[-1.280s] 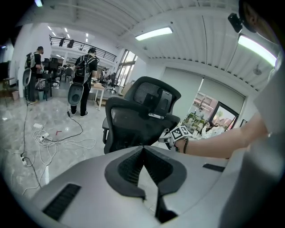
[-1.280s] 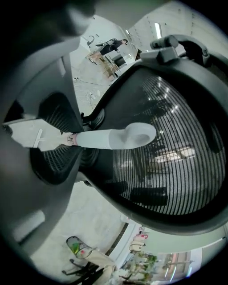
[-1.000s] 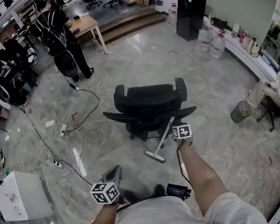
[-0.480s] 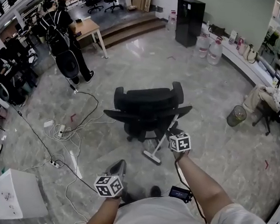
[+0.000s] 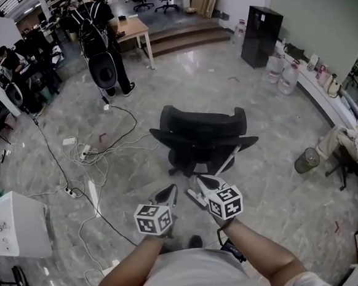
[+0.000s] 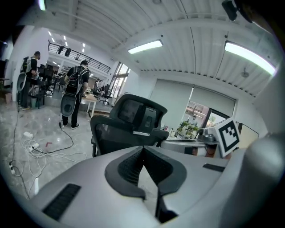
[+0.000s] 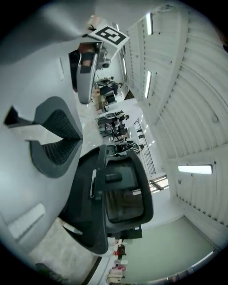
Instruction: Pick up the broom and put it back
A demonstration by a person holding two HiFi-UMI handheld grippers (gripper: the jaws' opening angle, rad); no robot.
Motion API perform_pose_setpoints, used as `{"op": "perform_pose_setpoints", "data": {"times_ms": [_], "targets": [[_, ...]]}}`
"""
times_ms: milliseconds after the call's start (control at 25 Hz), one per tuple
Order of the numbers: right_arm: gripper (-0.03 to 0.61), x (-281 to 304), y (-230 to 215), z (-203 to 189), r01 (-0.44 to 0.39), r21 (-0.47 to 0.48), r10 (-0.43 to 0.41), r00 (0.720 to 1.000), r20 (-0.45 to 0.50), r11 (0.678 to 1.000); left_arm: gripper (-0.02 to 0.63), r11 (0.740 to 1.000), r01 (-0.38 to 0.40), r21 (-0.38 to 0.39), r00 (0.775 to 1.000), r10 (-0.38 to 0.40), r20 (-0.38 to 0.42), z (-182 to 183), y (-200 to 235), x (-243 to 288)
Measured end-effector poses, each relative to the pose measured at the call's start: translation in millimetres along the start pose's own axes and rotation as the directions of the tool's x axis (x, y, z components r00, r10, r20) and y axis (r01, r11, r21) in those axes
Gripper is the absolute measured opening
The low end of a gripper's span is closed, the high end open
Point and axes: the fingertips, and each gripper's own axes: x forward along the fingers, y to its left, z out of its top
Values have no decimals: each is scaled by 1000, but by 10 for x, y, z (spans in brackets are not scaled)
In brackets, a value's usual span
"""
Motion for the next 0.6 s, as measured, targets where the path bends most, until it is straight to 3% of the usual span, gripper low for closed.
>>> {"op": "perform_pose_setpoints", "data": {"times_ms": [240,600], "targets": [[2,1,870,206,-159,-84,162,986,28,984,8,998,-54,16,998,53,35,91,71,-201],[2,83,1297,229,-233,-104,237,971,25,967,6,995,-96,2,994,96,61,58,203,-472]]}}
